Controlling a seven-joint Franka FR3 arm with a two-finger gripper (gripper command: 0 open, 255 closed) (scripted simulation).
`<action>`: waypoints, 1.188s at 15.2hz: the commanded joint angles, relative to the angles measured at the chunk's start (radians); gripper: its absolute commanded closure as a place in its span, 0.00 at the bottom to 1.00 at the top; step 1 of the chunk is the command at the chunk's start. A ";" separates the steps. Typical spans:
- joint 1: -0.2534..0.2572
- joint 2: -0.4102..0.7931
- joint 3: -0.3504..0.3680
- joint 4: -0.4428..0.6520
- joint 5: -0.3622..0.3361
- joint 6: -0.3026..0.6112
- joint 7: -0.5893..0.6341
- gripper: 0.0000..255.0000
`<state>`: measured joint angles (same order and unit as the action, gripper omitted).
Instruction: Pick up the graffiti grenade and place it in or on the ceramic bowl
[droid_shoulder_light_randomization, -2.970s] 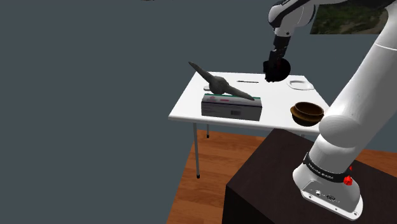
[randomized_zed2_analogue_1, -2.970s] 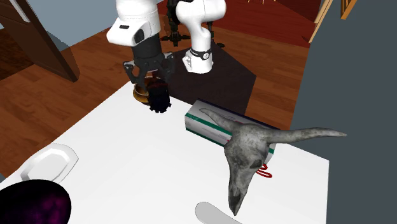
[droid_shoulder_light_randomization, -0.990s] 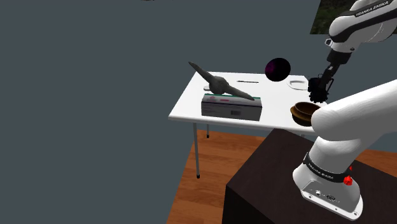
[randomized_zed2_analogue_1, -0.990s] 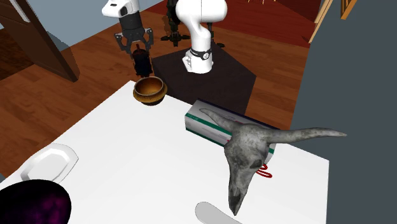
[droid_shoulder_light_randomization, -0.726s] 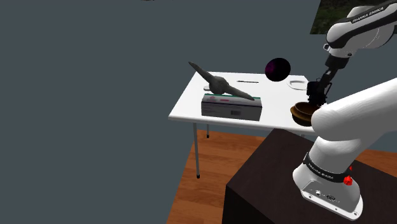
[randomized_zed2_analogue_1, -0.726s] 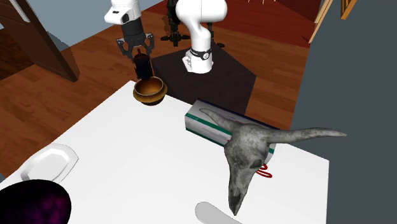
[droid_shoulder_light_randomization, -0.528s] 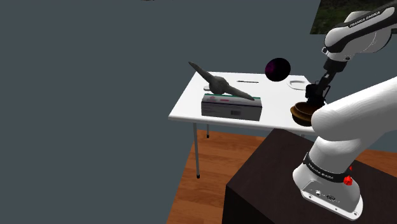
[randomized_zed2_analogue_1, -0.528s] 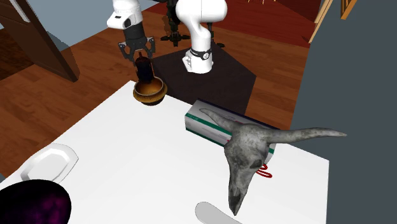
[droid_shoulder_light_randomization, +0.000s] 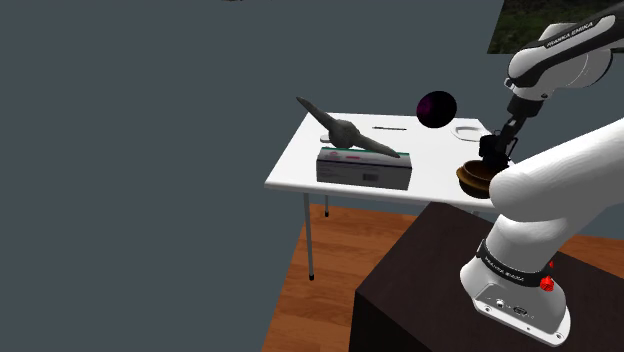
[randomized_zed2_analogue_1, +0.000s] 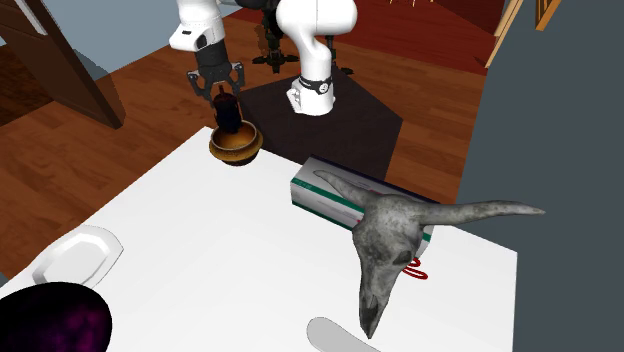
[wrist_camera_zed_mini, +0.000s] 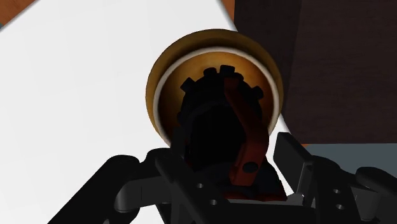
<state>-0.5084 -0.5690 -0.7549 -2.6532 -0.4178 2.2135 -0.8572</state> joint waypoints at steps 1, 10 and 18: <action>0.000 0.000 0.000 0.000 0.000 0.000 0.000 1.00; -0.014 -0.066 0.052 0.058 0.014 -0.124 0.004 0.00; -0.016 -0.080 0.064 0.076 0.019 -0.155 0.004 0.00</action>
<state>-0.5249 -0.6485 -0.6906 -2.5778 -0.3990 2.0589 -0.8530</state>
